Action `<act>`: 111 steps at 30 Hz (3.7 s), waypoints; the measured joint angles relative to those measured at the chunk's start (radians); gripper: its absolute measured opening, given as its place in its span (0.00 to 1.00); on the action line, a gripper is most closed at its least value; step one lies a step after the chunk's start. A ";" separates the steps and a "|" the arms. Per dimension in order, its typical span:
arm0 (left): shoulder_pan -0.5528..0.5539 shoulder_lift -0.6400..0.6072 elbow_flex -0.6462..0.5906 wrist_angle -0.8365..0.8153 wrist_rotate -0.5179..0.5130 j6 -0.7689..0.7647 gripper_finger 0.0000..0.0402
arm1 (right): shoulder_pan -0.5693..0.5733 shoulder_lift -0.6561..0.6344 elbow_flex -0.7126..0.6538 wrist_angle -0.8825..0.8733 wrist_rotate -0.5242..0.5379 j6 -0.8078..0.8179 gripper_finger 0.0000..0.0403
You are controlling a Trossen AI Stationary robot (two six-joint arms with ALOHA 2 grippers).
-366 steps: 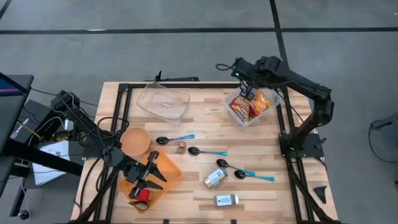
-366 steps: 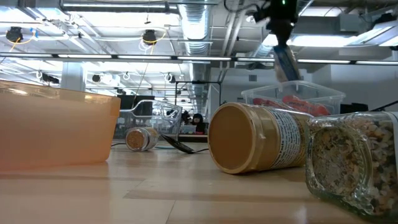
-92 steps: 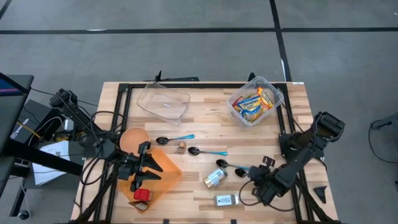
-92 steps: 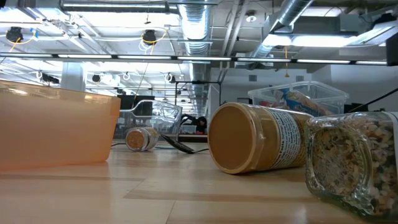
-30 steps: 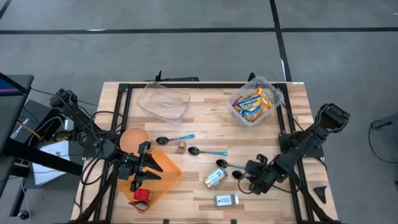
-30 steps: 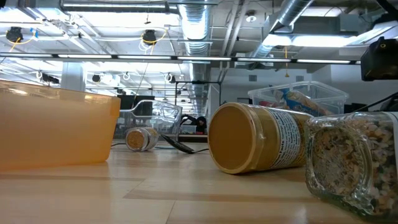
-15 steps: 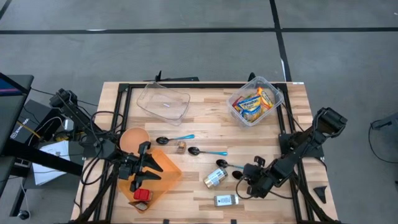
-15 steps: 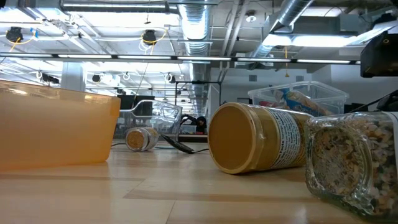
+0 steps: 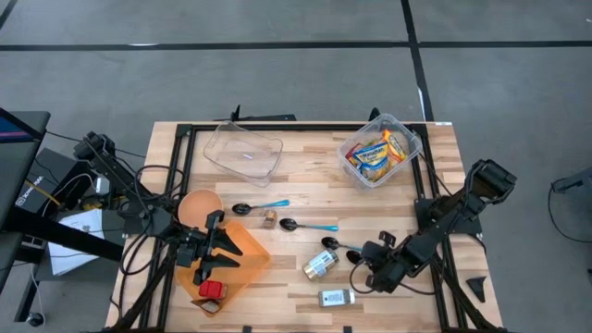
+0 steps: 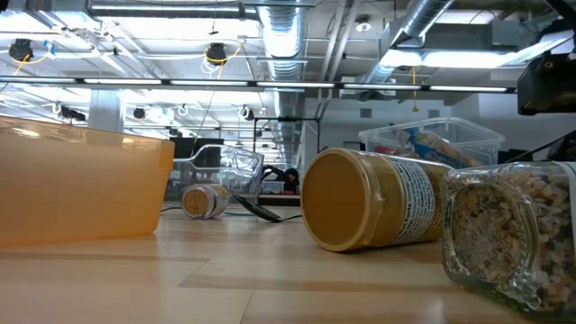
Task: Pick & Place Food Item
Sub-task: Put the blue spoon into the left transparent bin
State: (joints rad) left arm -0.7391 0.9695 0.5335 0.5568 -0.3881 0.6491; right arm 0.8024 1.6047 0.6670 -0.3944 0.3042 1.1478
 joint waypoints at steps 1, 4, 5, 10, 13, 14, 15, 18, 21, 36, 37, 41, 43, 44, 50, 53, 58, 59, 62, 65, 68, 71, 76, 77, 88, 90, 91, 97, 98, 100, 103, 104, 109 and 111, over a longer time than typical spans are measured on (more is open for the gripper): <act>0.000 0.000 0.000 0.000 0.000 0.000 0.31 | 0.000 0.001 0.006 -0.008 0.000 -0.003 0.01; 0.000 0.000 0.000 0.000 0.000 0.000 0.31 | 0.001 0.005 0.046 -0.057 0.006 -0.030 0.01; 0.000 0.000 0.000 0.000 0.000 0.000 0.31 | 0.002 0.008 0.066 -0.086 0.006 -0.041 0.01; 0.000 0.000 0.000 0.000 0.000 0.000 0.31 | 0.008 0.011 0.212 -0.334 0.030 -0.057 0.01; 0.002 0.000 0.000 0.001 0.000 0.000 0.31 | 0.011 0.009 0.312 -0.493 0.137 -0.059 0.00; 0.004 0.000 0.000 0.003 0.000 0.000 0.31 | 0.012 0.010 0.350 -0.542 0.173 -0.060 0.00; 0.006 0.000 0.000 0.004 0.000 0.000 0.31 | 0.013 0.009 0.387 -0.578 0.211 -0.060 0.00; 0.019 0.001 0.000 0.003 0.000 -0.008 0.31 | 0.011 0.006 0.480 -0.678 0.339 -0.082 0.00; 0.047 0.021 0.000 0.006 0.000 -0.044 0.32 | -0.010 0.006 0.542 -0.683 0.494 -0.152 0.00; 0.278 0.357 0.000 0.424 -0.051 -0.121 0.60 | -0.234 0.034 0.577 -0.284 0.866 -0.782 0.00; 0.296 0.380 0.000 0.465 -0.057 -0.146 0.62 | -0.242 0.044 0.576 -0.239 0.875 -0.841 0.00; 0.350 0.444 0.000 0.527 -0.062 -0.188 0.63 | -0.265 0.106 0.578 -0.028 0.933 -1.064 0.00; 0.363 0.471 0.000 0.553 -0.060 -0.190 0.61 | -0.270 0.131 0.575 0.041 0.955 -1.139 0.00; 0.365 0.477 0.000 0.552 -0.060 -0.190 0.60 | -0.273 0.138 0.577 0.071 0.961 -1.156 0.00; 0.372 0.499 0.000 0.614 -0.060 -0.195 0.53 | -0.296 0.188 0.577 0.176 1.008 -1.251 0.00; 0.372 0.499 0.000 0.613 -0.060 -0.224 0.50 | -0.303 0.187 0.578 0.224 1.025 -1.268 0.00; 0.380 0.496 0.000 0.614 -0.079 -0.241 0.47 | -0.308 0.211 0.577 0.329 1.037 -1.373 0.00; 0.383 0.496 0.000 0.616 -0.085 -0.246 0.47 | -0.307 0.220 0.580 0.362 1.037 -1.396 0.00; 0.397 0.496 0.000 0.609 -0.088 -0.278 0.46 | -0.307 0.254 0.578 0.438 1.036 -1.490 0.00; 0.416 0.496 0.000 0.596 -0.092 -0.315 0.47 | -0.309 0.279 0.586 0.511 1.045 -1.578 0.00; 0.430 0.496 0.000 0.577 -0.091 -0.345 0.47 | -0.310 0.307 0.602 0.545 1.067 -1.639 0.00; 0.442 0.496 0.000 0.551 -0.091 -0.363 0.45 | -0.310 0.329 0.632 0.555 1.099 -1.678 0.00; 0.444 0.496 0.000 0.544 -0.086 -0.369 0.36 | -0.304 0.332 0.652 0.559 1.127 -1.698 0.00; 0.444 0.496 0.000 0.541 -0.087 -0.369 0.33 | -0.302 0.332 0.652 0.558 1.142 -1.698 0.00; 0.443 0.497 0.000 0.533 -0.165 -0.370 0.02 | -0.293 0.332 0.652 0.564 1.179 -1.701 0.01; 0.443 0.497 0.000 0.533 -0.184 -0.370 0.01 | -0.293 0.332 0.652 0.563 1.168 -1.698 0.04; 0.443 0.497 0.000 0.532 -0.189 -0.370 0.01 | -0.292 0.332 0.652 0.563 1.164 -1.698 0.06; 0.438 0.496 0.000 0.542 -0.300 -0.342 0.01 | -0.284 0.332 0.651 0.562 1.122 -1.690 0.18; 0.436 0.496 0.000 0.544 -0.335 -0.329 0.00 | -0.280 0.332 0.651 0.563 1.105 -1.690 0.20; 0.428 0.496 0.000 0.544 -0.392 -0.290 0.00 | -0.277 0.332 0.650 0.563 1.082 -1.689 0.22; 0.415 0.496 0.000 0.551 -0.499 -0.200 0.00 | -0.269 0.332 0.650 0.563 1.077 -1.689 0.26; 0.410 0.496 0.000 0.555 -0.539 -0.159 0.00 | -0.266 0.332 0.650 0.563 1.078 -1.690 0.28; 0.386 0.496 0.000 0.615 -0.726 0.064 0.00 | -0.258 0.332 0.650 0.563 1.090 -1.698 0.32; 0.377 0.496 0.000 0.646 -0.803 0.162 0.00 | -0.256 0.332 0.650 0.563 1.107 -1.706 0.32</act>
State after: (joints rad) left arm -0.3617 1.4651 0.5339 1.2027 -1.1913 0.8112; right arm 0.5463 1.9362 1.3174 0.1681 1.4109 -0.5579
